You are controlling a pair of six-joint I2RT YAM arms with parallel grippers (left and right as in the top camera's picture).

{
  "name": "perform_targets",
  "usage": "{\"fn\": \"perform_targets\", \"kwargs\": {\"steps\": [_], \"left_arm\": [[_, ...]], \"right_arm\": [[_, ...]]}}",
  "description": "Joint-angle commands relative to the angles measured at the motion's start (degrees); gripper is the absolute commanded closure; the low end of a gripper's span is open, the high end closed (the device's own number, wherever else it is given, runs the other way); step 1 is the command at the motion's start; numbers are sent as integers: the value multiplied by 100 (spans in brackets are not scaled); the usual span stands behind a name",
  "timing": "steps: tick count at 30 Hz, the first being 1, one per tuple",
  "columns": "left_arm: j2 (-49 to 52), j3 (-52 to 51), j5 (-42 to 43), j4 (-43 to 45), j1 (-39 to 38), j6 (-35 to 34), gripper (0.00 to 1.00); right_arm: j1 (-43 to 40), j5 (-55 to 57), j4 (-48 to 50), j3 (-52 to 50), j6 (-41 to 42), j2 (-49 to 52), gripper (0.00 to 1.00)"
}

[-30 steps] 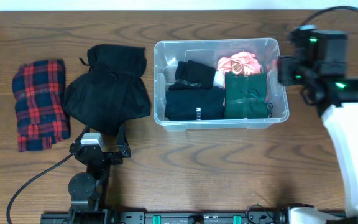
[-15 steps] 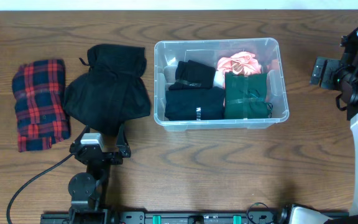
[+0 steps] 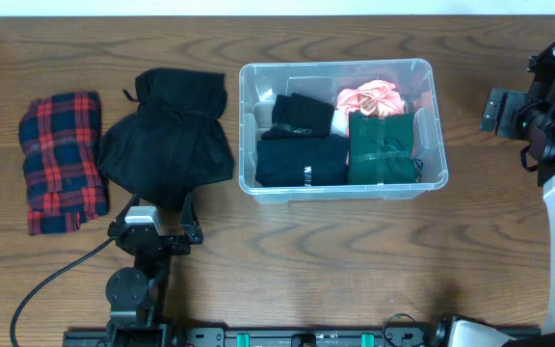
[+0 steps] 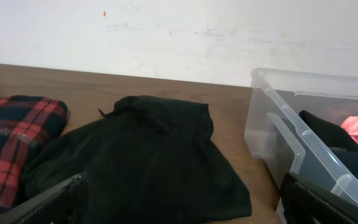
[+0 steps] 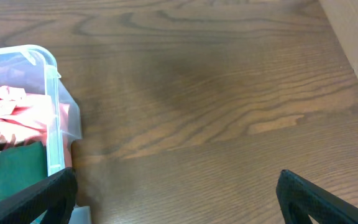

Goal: Pack container
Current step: 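Withdraw the right gripper to the right side and hold, then move the left gripper out to the black garment on the left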

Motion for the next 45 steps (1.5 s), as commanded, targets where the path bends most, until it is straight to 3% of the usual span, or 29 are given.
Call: {"fn": "perform_targets", "kwargs": {"steps": [1, 31, 34, 39, 45], "left_arm": [[-26, -83, 42, -208, -24, 9, 2], [0, -83, -22, -186, -24, 9, 2], [2, 9, 326, -142, -24, 9, 2], [295, 640, 273, -407, -17, 125, 2], [1836, 2590, -214, -1421, -17, 483, 2]], "right_arm": [[-31, 39, -24, 42, 50, -76, 1], [-31, 39, -24, 42, 50, -76, 1], [-31, 39, -24, 42, 50, -76, 1], [-31, 39, -24, 42, 50, -76, 1], [-31, 39, -24, 42, 50, -76, 1]]}}
